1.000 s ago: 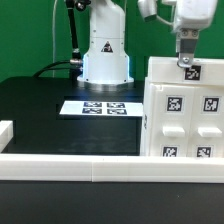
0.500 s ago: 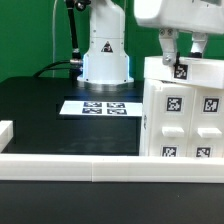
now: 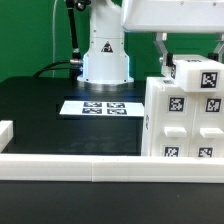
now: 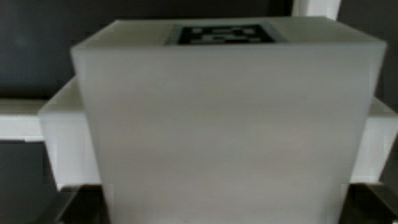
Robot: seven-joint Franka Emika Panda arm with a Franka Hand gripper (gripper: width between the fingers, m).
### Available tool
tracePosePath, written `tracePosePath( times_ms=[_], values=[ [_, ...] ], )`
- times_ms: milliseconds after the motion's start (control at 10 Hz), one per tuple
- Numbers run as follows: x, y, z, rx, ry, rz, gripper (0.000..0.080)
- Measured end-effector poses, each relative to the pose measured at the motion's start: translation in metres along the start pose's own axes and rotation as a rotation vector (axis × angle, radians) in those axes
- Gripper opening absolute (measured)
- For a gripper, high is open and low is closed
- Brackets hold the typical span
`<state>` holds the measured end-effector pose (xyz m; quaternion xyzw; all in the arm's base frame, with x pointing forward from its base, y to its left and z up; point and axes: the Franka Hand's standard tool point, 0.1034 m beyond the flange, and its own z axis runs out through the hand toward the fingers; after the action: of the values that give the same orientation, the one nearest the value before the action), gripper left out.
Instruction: Assemble cabinet
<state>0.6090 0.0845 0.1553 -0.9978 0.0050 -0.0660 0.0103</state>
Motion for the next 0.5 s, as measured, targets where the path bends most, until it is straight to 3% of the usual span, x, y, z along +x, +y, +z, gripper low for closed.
tracePosePath(
  times_ms=[500],
  values=[
    [-0.0005, -0.0044, -0.0003, 0.013, -0.003, 0.351, 0.0564]
  ],
)
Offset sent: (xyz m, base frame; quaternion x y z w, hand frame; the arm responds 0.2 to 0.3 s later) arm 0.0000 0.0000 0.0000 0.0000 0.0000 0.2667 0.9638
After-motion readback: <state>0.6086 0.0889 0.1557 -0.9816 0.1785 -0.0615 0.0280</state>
